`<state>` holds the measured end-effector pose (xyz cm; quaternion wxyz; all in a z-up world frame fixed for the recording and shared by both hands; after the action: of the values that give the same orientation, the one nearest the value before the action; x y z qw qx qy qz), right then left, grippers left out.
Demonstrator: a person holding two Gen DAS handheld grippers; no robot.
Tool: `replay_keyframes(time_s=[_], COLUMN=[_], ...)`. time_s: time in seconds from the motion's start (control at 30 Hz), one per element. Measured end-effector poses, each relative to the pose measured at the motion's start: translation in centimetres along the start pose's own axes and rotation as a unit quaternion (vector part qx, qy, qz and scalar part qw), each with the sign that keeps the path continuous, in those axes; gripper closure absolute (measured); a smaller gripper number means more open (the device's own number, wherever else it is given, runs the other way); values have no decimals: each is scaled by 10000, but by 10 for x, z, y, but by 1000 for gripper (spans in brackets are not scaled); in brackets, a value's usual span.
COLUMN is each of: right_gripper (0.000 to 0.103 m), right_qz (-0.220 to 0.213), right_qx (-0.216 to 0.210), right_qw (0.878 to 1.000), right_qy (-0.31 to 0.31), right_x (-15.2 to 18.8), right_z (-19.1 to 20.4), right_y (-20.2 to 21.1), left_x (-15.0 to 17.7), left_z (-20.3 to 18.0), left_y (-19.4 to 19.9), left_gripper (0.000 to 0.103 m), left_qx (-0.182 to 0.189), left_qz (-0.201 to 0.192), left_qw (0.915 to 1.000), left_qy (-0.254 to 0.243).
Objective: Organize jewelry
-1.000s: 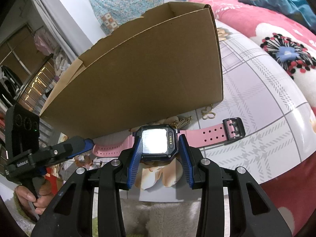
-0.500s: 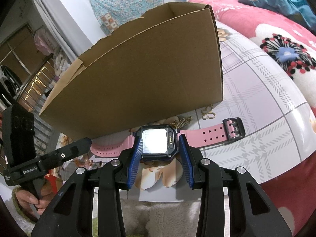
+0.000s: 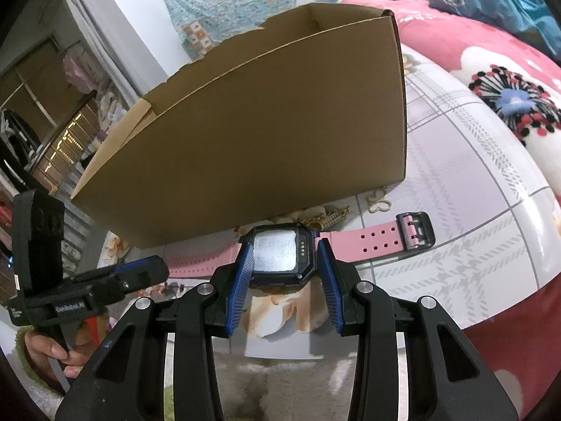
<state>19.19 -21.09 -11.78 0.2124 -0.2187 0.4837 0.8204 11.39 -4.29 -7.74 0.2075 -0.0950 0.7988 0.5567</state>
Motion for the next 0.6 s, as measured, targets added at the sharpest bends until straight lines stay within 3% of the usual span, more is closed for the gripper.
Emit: replay_keyframes(time_s=[0.17, 0.27, 0.47, 0.6], right_gripper=[67, 67, 67, 67], right_qz=[-5, -7, -15, -40], right_qx=[7, -13, -46, -72], right_qw=[10000, 10000, 10000, 10000], right_qy=[33, 20, 12, -3], right_x=[0, -1, 0, 2], right_z=[-3, -3, -3, -7], right_y=[0, -1, -2, 1], left_x=[-1, -3, -8, -8], left_z=[-13, -14, -6, -7], left_y=[-5, -6, -4, -2], left_gripper=[47, 42, 40, 39], left_qx=[-135, 61, 423, 505], left_qz=[138, 222, 295, 320], left_qw=[9991, 9996, 9983, 9976], left_qy=[-370, -185, 286, 347])
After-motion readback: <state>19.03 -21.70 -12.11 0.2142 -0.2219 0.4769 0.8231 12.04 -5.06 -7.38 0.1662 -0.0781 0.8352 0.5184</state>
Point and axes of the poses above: each gripper's, at about its wrist camera, not at the fingertips, and y roughly against the way its jaws point, z to its left, x to its underside, the point moved 6 cm from there along -y, roughly the way its jaws point, and after that the axes turned 6 degrees about -x, right-handed, at the moved point
